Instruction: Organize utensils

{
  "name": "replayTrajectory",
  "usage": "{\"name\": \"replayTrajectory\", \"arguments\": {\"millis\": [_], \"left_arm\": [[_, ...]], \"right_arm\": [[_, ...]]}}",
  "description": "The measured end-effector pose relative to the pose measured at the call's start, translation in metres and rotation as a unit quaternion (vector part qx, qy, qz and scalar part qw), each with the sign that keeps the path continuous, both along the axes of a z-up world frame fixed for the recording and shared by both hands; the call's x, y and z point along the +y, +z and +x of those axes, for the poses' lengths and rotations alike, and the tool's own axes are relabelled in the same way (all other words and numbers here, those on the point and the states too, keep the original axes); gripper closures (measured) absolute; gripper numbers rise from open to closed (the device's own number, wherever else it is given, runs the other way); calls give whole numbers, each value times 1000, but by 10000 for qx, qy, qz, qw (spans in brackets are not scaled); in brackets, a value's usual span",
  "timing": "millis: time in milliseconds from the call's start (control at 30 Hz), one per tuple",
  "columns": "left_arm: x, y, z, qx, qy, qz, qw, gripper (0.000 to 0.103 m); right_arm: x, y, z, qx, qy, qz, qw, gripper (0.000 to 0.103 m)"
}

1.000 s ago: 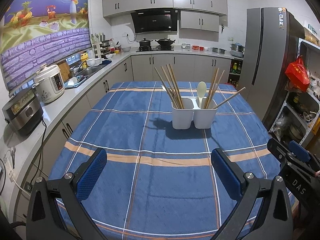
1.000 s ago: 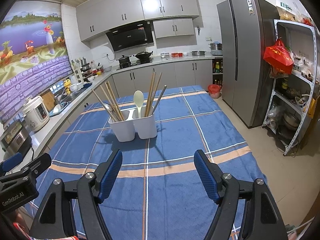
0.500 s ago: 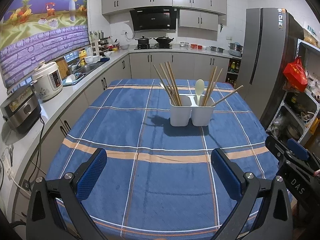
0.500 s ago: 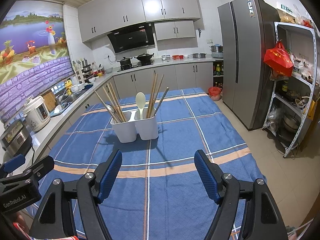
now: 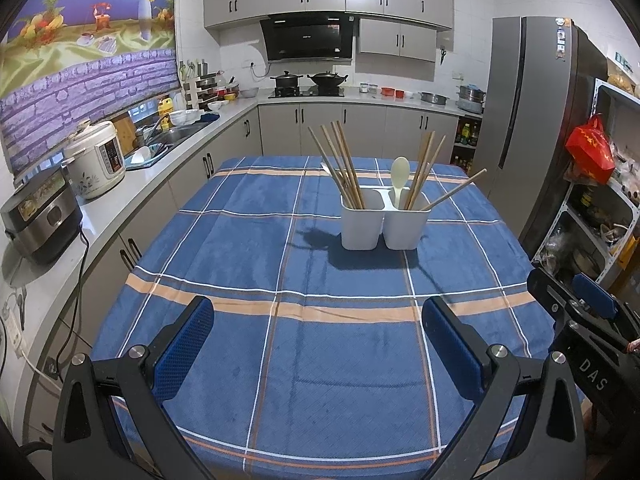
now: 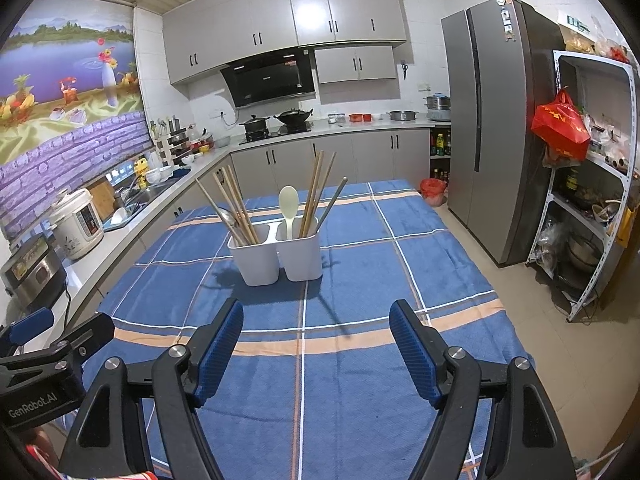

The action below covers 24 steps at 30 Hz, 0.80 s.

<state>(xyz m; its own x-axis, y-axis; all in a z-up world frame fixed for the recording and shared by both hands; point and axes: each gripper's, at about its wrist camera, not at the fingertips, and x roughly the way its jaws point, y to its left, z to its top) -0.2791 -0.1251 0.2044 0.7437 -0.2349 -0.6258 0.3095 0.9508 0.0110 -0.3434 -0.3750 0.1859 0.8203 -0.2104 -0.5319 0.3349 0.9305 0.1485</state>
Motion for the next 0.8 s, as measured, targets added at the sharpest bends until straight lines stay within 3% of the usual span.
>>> {"name": "replayTrajectory", "arguments": {"millis": [800], "left_arm": [[-1, 2, -2, -29, -39, 13, 10000, 0]], "right_arm": [[-1, 1, -4, -37, 1, 65, 10000, 21]]}}
